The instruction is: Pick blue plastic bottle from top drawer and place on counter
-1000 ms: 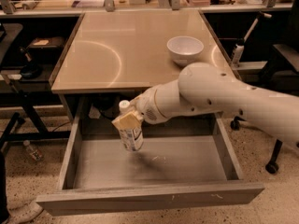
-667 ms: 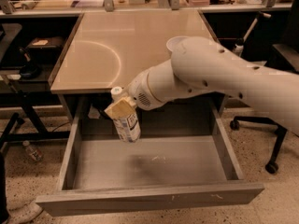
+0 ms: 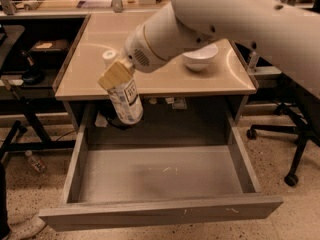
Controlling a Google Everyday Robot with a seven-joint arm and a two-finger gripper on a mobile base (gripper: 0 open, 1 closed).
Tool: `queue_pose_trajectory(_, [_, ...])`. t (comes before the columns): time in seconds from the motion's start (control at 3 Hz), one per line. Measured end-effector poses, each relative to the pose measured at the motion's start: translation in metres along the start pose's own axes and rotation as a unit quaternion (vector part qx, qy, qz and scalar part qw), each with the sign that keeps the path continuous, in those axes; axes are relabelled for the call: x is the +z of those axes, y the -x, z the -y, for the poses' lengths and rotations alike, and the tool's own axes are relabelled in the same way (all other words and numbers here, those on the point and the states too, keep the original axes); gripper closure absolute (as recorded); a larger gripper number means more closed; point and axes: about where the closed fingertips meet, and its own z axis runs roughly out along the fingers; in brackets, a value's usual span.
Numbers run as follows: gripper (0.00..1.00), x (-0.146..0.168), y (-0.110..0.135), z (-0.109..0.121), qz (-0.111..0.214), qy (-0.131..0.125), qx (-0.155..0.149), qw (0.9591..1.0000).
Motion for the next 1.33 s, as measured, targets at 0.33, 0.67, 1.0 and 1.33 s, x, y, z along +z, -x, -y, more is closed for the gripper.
queue_pose_trajectory(0.33, [1.0,-0.01,0.037,0.02,0.005,-0.002,-0.009,0.9999])
queue_pose_trajectory(0.67, [1.0,-0.011,0.067,0.052,0.017,-0.004,-0.013,0.9998])
queue_pose_trajectory(1.0, [1.0,-0.009,0.082,0.085,0.028,-0.01,-0.005,0.9995])
queue_pose_trajectory(1.33, [1.0,-0.001,0.086,0.119,0.042,-0.01,0.008,0.999])
